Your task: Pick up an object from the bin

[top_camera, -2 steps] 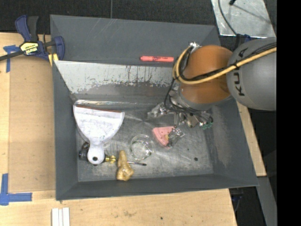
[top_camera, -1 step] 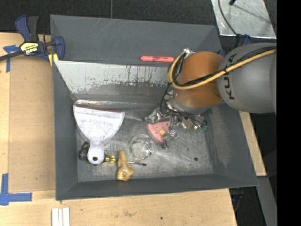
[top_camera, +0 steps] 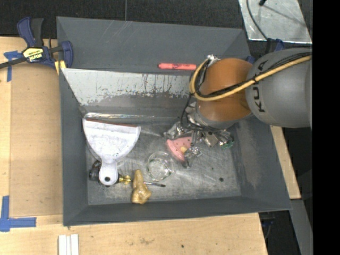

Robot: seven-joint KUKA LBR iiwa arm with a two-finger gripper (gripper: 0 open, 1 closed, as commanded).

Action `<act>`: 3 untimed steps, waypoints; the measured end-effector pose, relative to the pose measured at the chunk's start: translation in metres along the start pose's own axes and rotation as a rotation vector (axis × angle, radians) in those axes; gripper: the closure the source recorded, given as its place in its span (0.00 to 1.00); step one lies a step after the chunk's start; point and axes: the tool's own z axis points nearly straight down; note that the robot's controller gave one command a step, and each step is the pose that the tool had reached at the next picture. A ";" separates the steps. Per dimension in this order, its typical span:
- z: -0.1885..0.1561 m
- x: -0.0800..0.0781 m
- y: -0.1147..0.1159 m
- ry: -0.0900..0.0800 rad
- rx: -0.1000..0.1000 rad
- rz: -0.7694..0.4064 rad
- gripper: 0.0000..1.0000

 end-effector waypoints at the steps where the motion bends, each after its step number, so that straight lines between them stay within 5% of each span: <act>1: -0.030 -0.001 0.005 0.012 -0.008 -0.009 1.00; 2: -0.078 -0.013 0.005 0.005 -0.004 0.002 1.00; 3: -0.100 0.001 0.015 0.005 -0.005 0.002 1.00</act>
Offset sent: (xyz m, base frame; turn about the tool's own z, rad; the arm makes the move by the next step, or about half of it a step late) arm 0.0093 0.0133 0.0843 0.0048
